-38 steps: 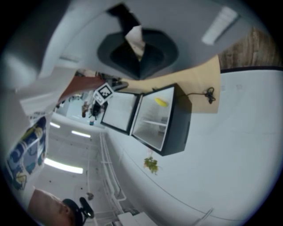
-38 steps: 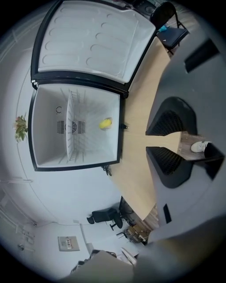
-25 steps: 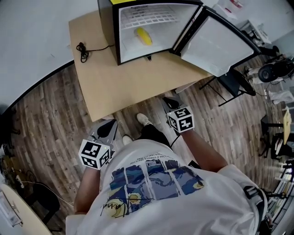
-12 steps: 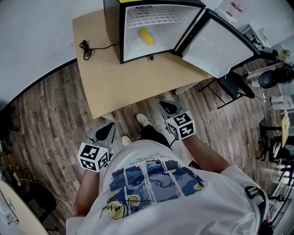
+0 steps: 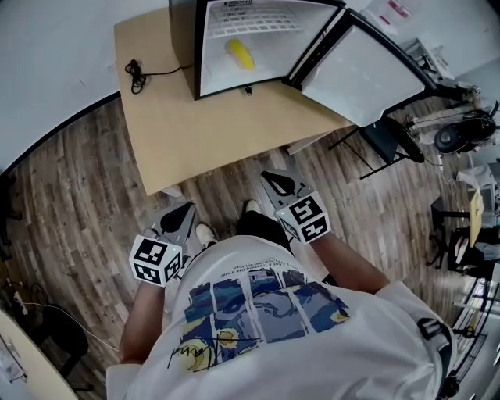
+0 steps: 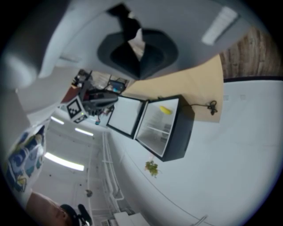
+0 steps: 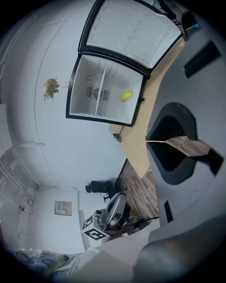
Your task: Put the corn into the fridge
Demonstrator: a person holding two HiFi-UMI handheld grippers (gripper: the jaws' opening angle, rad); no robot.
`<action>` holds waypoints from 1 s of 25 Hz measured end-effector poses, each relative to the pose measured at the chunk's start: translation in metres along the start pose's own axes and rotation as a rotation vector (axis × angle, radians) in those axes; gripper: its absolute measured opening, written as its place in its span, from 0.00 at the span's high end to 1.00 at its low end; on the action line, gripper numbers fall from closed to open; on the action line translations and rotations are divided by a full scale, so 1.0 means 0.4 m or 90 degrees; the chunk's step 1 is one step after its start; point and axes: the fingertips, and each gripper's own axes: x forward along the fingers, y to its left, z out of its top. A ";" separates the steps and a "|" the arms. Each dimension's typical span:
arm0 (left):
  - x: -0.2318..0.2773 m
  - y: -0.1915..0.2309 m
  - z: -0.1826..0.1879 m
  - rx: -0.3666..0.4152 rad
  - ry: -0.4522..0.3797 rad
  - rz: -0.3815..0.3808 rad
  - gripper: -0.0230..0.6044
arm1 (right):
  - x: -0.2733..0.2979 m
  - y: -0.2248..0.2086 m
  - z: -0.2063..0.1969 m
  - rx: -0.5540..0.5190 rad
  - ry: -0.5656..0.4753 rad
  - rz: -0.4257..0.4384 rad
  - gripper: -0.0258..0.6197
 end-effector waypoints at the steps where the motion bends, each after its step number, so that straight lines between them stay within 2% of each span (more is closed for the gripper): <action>1: 0.002 -0.002 -0.001 0.000 0.001 0.003 0.95 | -0.003 0.001 0.004 0.000 -0.005 0.005 0.93; 4: 0.011 -0.012 -0.003 0.003 0.005 0.014 0.95 | -0.018 0.001 0.013 -0.017 -0.019 0.018 0.94; 9: 0.053 -0.047 0.025 0.000 0.011 0.040 0.95 | -0.064 -0.003 0.044 -0.092 -0.044 0.039 0.94; 13: 0.111 -0.126 0.057 0.008 0.007 0.028 0.95 | -0.116 -0.017 0.040 -0.089 -0.061 0.065 0.94; 19: 0.191 -0.239 0.066 0.021 0.012 0.020 0.95 | -0.205 -0.060 -0.021 -0.130 -0.060 0.068 0.94; 25: 0.263 -0.333 0.058 0.029 0.031 0.020 0.95 | -0.279 -0.119 -0.088 -0.118 -0.060 0.069 0.94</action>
